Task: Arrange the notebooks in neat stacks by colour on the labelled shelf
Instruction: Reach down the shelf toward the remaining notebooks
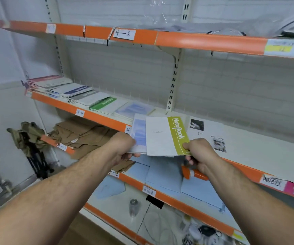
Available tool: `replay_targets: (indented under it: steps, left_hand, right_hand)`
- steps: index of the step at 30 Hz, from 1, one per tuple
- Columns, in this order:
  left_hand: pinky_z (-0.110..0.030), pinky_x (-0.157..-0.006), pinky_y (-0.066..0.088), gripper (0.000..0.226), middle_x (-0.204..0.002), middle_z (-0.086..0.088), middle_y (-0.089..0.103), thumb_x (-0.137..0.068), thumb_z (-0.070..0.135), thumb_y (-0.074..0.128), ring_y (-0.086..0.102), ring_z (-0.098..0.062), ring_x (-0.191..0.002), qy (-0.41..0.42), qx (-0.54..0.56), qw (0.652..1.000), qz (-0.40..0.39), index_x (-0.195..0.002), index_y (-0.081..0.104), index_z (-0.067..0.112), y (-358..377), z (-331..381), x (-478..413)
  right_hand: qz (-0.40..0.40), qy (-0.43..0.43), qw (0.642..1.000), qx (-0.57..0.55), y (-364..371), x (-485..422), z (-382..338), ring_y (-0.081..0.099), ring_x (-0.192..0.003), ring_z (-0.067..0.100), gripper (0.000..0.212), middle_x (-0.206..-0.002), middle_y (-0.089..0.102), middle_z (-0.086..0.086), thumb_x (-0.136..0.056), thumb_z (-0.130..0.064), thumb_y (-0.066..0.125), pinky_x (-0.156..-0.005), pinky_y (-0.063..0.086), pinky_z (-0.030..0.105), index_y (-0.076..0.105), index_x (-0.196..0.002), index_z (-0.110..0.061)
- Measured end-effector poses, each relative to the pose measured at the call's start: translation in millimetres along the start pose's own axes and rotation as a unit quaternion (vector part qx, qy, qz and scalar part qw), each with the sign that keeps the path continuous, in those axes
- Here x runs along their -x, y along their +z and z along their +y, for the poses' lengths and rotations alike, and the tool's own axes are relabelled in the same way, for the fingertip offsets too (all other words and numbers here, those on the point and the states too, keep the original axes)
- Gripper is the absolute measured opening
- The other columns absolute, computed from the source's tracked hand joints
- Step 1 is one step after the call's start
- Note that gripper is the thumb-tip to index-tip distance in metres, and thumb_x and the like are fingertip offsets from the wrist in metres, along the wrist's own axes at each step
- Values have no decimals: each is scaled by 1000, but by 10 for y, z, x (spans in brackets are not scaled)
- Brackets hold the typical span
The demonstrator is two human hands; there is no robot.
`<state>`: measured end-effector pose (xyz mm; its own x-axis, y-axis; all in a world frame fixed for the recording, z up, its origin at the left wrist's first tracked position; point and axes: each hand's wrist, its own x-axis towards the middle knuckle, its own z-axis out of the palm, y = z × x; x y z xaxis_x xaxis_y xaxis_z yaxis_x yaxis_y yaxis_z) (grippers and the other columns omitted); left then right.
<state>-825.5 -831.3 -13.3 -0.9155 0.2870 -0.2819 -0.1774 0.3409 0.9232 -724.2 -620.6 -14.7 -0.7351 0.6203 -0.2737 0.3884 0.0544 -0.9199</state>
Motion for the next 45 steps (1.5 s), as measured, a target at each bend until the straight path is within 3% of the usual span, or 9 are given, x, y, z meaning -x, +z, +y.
replay_targets:
  steps: [4, 8, 16, 20, 26, 32, 37, 40, 45]
  left_hand:
    - [-24, -42, 37, 14, -70, -17, 72, -99, 6, 45, 65, -23, -58, -9, 0, 1000, -4, -97, 58, 1, -215, 3, -407]
    - [-27, -49, 36, 10, -60, -15, 70, -99, 7, 47, 61, -30, -76, -15, -15, 1000, -8, -94, 54, 2, -349, 90, -887]
    - [-23, -40, 37, 10, -73, -22, 69, -99, 7, 50, 63, -31, -65, -16, -35, 999, -6, -91, 53, 4, -487, 435, -1672]
    - [-20, -35, 37, 10, -63, -15, 67, -100, 7, 49, 62, -20, -48, -19, -40, 999, -10, -91, 52, 3, -490, 548, -1991]
    - [-20, -35, 36, 11, -58, -13, 68, -101, 8, 51, 63, -20, -49, -15, -63, 997, -38, -91, 54, 2, -567, 645, -2474]
    - [-20, -35, 37, 12, -87, -25, 74, -100, 6, 48, 71, -31, -72, -8, -79, 994, -81, -96, 57, -1, -685, 759, -2920]
    - [-23, -41, 40, 18, -81, -27, 73, -93, 2, 47, 73, -39, -76, 16, -136, 984, -110, -99, 61, -8, -808, 768, -3221]
    - [-23, -43, 39, 16, -76, -16, 67, -84, 9, 59, 64, -31, -58, 52, -215, 973, -70, -94, 64, -3, -890, 763, -3365]
    - [-24, -49, 34, 13, -76, -7, 58, -82, 18, 64, 56, -21, -65, 111, -334, 934, -59, -81, 58, 7, -1010, 734, -3514]
  right_hand:
    - [-7, -7, 1000, 3, 304, -261, -205, 36, -30, 13, 8, -53, 47, 9, -95, -6, 55, -39, 29, 22, 56, -88, -3]
    - [-17, 7, 1000, 6, 574, -647, -361, 36, -31, 14, 9, -49, 46, 8, -96, -9, 54, -40, 29, 21, 55, -87, -6]
    - [-29, -3, 1000, 2, 883, -1494, -734, 34, -26, 12, 6, -54, 44, 10, -94, -5, 53, -36, 25, 19, 53, -89, -3]
    - [-19, -3, 1000, 5, 934, -1736, -848, 33, -27, 13, 10, -53, 44, 10, -95, -6, 53, -38, 27, 20, 54, -85, -4]
    - [10, 2, 1000, 8, 1065, -2016, -925, 36, -33, 16, 10, -55, 46, 11, -94, -6, 53, -40, 30, 23, 55, -84, -4]
    - [46, 14, 999, -1, 1233, -2181, -1018, 38, -39, 18, 8, -55, 46, 11, -93, -5, 53, -43, 31, 25, 54, -86, -2]
    - [73, 16, 997, -7, 1435, -2246, -1089, 39, -42, 19, 7, -57, 46, 11, -93, -5, 52, -43, 31, 25, 53, -86, -4]
    - [92, 24, 995, -5, 1567, -2257, -1100, 40, -42, 20, 7, -56, 46, 10, -92, -5, 52, -43, 31, 25, 53, -85, -4]
    - [121, 28, 992, -9, 1737, -2179, -1135, 39, -41, 20, 8, -55, 46, 11, -91, -3, 51, -45, 30, 26, 52, -83, -4]
